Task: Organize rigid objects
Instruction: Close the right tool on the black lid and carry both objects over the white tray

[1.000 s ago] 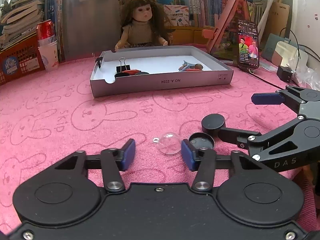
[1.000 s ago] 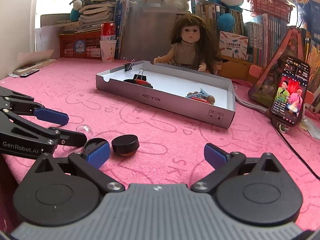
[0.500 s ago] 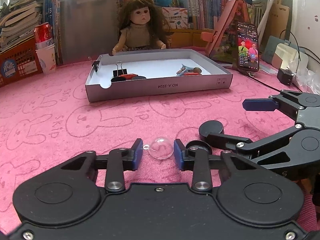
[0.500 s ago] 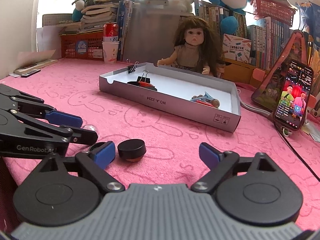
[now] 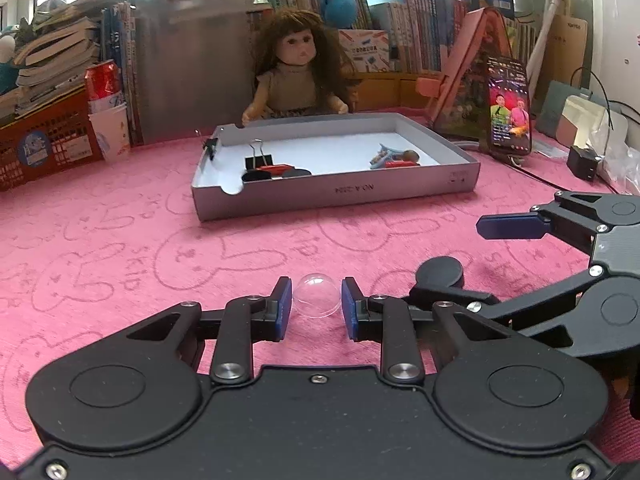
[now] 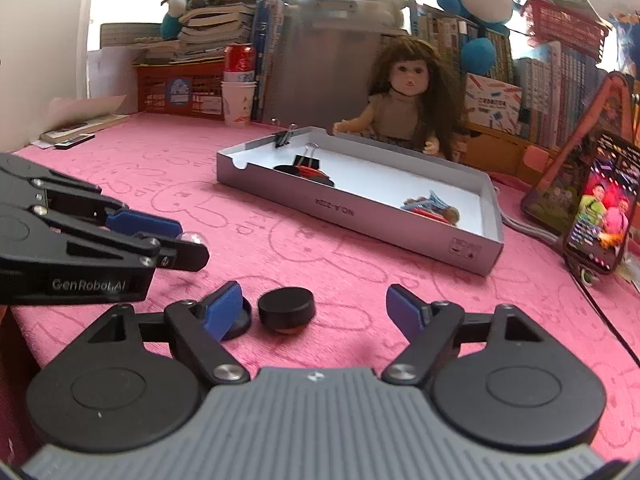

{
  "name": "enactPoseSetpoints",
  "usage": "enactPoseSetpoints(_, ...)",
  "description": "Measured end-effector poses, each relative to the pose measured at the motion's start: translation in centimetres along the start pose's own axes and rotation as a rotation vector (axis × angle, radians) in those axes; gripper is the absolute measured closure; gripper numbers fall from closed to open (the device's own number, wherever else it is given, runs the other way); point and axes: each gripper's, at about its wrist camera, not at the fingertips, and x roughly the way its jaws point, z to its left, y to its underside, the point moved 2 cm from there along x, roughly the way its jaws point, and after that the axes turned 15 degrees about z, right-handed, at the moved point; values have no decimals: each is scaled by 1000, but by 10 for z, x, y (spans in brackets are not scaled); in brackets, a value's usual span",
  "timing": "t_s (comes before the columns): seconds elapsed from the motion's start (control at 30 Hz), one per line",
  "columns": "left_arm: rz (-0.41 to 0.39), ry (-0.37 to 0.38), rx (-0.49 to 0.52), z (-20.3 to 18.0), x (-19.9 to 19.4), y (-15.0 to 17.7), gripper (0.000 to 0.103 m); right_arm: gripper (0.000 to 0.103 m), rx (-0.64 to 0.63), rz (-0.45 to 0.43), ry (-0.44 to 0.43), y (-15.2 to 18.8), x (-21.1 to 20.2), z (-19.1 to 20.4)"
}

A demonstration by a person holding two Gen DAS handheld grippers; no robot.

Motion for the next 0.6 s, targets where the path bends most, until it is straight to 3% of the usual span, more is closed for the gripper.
enactPoseSetpoints(0.13,4,-5,-12,5,0,0,78,21,1,7,-6,-2,3,2)
enactPoseSetpoints(0.33,19,-1,-25,7,3,2,78,36,26,29,-17,-3,5,0)
enactPoseSetpoints(0.47,22,3,-29,8,4,2,78,66,25,39,-15,-4,5,2)
enactPoseSetpoints(0.6,22,5,-34,8,3,1,78,65,25,37,-22,-5,4,4)
